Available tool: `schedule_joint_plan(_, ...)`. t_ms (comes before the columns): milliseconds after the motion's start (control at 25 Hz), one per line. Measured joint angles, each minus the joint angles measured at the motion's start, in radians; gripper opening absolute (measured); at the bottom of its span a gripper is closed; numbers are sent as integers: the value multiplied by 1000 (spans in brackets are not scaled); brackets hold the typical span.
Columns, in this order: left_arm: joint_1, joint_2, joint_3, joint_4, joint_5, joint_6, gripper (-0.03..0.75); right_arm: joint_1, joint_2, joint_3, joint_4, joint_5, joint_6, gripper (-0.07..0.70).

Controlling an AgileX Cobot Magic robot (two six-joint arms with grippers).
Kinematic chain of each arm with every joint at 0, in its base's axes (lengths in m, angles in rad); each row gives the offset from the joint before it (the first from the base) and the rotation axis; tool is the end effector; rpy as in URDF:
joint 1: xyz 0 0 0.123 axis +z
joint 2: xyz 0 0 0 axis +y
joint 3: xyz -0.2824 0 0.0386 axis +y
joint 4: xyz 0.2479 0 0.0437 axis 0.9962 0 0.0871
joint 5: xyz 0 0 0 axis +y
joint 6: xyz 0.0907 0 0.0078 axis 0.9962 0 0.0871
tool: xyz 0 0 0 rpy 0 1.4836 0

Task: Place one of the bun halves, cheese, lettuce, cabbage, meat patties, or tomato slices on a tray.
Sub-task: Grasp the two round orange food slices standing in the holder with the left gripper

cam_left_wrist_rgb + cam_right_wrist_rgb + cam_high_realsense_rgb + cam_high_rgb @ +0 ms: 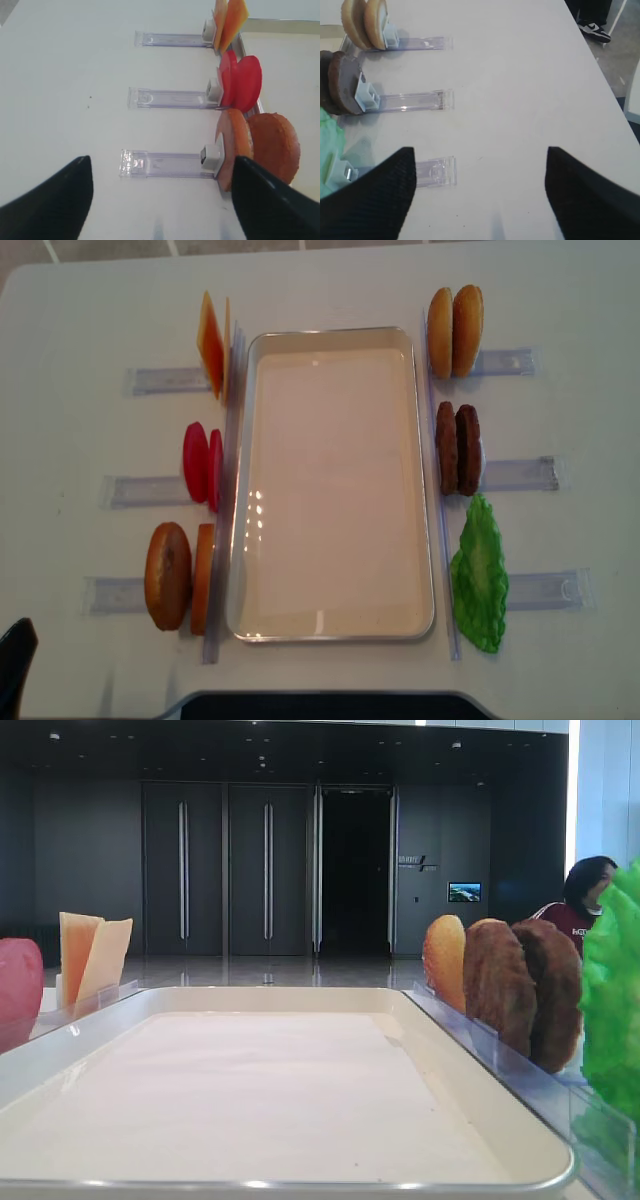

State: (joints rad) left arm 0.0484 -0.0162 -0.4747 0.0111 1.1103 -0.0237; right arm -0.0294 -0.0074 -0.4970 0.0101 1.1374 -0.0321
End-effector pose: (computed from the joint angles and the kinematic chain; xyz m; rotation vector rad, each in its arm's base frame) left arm -0.0066 0.0006 0.2661 -0.0766 2.1017 0.0283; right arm -0.0090 0.0011 0.2702 -0.0038 2.1166 -0.0244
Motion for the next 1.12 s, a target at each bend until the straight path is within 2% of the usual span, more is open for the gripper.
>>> schedule_joint_plan(280,0,0,0,-6,0,0,661,0,0,0,0,0,0,538)
schedule_joint_plan(600,0,2,-1,-17,4,0,605,0,0,0,0,0,0,538)
schedule_joint_plan(800,0,86,-46,-24,55,2,597,0,0,0,0,0,0,538)
schedule_joint_plan(1120,0,295,-154,-30,105,-1,597,0,0,0,0,0,0,538)
